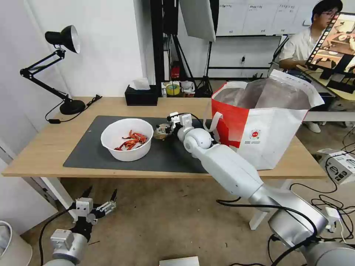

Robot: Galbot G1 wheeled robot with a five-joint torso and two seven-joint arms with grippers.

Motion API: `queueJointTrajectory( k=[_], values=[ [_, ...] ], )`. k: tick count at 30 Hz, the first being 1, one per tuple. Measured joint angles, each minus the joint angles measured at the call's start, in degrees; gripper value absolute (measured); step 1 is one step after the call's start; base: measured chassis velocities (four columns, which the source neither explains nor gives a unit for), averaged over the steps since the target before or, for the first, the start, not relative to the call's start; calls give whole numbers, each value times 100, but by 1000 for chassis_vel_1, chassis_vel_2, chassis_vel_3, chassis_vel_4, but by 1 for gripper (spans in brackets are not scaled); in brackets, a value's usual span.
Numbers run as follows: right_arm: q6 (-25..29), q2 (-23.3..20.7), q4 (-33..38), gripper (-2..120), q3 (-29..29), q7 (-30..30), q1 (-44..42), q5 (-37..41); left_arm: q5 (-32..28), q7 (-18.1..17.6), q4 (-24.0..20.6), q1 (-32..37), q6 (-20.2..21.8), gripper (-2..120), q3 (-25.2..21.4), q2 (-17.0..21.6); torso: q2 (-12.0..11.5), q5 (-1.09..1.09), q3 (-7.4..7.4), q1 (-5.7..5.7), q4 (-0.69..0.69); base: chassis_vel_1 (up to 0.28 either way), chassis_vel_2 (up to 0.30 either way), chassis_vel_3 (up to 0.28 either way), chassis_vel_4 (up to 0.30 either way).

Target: Pick up the trash from the table and place it into the takeout bag.

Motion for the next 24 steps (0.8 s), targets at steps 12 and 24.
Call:
queueJointTrajectory(
  k=[12,24],
  values=[
    [-175,293,-468,100,-137,-186,233,-178,-5,1,25,-33,-12,100,22,3,0,0,0,0,0,0,0,0,0],
    [-229,412,-647,100,-165,-261,258,-288,-5,1,64,-90,-15,100,68,2,0,0,0,0,0,0,0,0,0]
  ],
)
